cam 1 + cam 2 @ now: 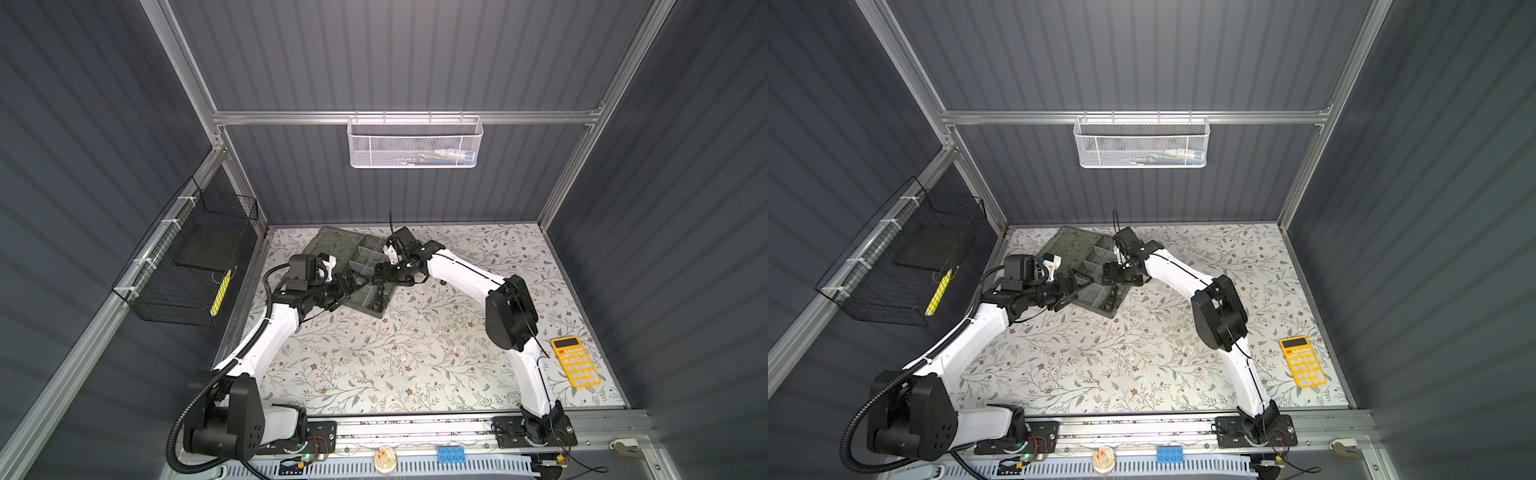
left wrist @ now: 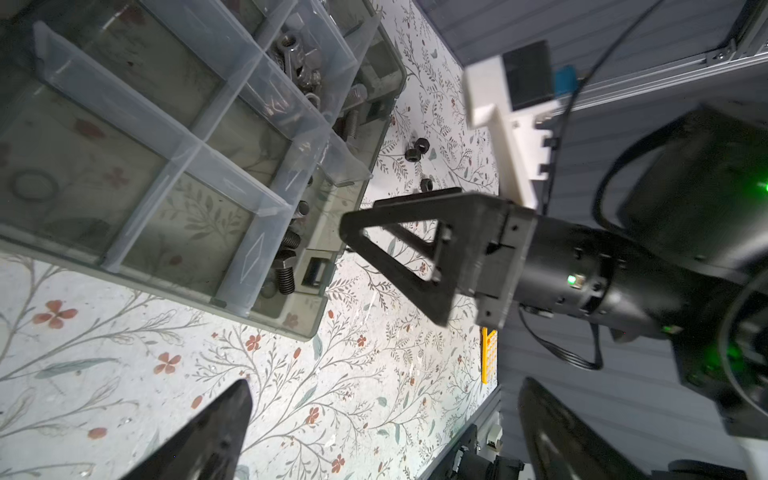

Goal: Sort the screws and nuts into containers
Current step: 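Lower the bolt into the compartment and open the right gripper, then move the left gripper over the loose black nuts while the right gripper draws back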

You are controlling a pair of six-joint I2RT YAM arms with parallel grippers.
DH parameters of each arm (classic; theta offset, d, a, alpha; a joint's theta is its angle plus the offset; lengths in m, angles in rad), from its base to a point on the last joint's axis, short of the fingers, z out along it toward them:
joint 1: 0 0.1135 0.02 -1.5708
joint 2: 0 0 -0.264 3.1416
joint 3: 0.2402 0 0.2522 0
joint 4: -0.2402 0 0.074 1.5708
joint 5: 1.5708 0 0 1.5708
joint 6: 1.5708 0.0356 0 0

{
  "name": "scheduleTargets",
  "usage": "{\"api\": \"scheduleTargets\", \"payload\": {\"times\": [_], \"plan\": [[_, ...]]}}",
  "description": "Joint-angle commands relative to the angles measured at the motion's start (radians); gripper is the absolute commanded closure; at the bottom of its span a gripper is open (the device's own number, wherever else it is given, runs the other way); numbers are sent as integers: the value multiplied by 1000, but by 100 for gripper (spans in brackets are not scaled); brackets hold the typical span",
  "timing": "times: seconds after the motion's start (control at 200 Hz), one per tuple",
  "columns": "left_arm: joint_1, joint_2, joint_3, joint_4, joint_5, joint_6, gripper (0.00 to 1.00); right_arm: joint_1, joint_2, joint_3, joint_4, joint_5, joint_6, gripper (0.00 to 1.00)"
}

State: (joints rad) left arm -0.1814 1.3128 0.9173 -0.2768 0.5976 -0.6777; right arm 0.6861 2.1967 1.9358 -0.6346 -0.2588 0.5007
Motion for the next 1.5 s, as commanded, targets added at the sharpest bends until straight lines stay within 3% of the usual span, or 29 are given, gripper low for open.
{"api": "scheduleTargets", "payload": {"times": [0.0,0.22,0.675,1.076,1.266,1.496], "plan": [[5,-9,34,-46,-17,32,0,-8,-78,-43,24,54,-22,1],[-30,0,71,-55,-59,30,0,-40,-189,-184,86,144,-22,1],[-280,212,343,-150,-304,102,0,-231,-453,-543,187,186,25,1],[-459,587,700,-223,-448,205,0,-415,-691,-811,196,216,42,1],[-507,811,887,-288,-473,252,0,-530,-790,-936,231,77,52,1],[-555,1039,1110,-361,-515,299,0,-595,-858,-1027,239,45,66,1]]}}
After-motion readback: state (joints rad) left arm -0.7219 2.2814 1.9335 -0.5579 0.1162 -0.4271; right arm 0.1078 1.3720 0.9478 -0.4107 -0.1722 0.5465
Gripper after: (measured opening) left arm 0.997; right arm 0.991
